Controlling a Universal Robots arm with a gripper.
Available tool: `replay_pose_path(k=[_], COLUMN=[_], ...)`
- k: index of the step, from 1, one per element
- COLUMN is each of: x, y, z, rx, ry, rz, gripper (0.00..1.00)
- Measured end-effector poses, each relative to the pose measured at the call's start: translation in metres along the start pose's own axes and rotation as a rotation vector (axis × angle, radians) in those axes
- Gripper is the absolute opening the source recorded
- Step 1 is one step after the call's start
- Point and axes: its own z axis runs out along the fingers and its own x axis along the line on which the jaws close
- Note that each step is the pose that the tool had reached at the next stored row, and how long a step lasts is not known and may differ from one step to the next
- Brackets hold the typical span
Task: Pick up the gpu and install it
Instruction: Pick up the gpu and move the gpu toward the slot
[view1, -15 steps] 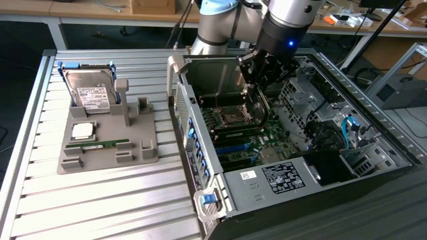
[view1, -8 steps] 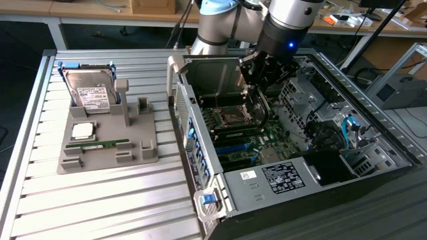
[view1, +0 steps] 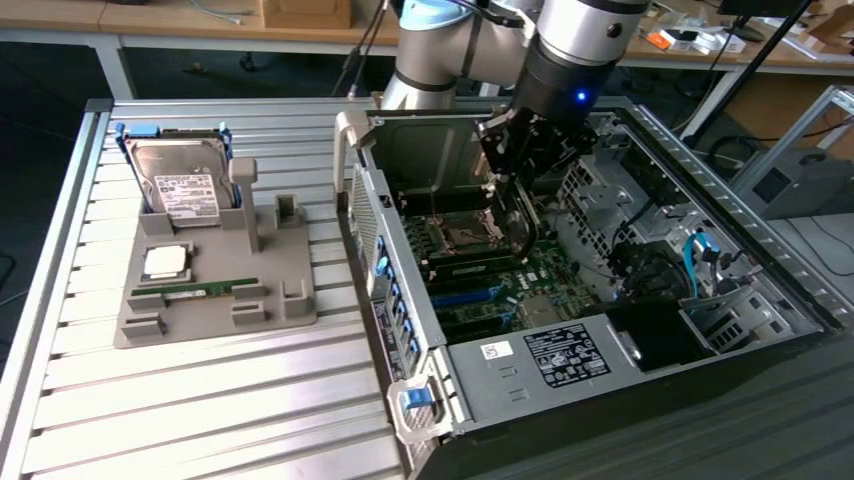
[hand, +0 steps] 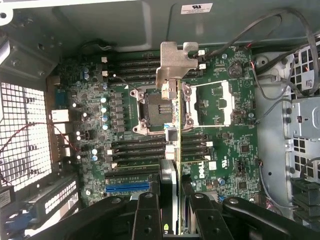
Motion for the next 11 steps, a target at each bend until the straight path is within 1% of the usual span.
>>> replay_pose_path(k=[11], x=[-0.0018], y=[-0.0003], z=[0.0063], rx=[0.0001], ry=[0.0], rz=[0.0], gripper=[0.27])
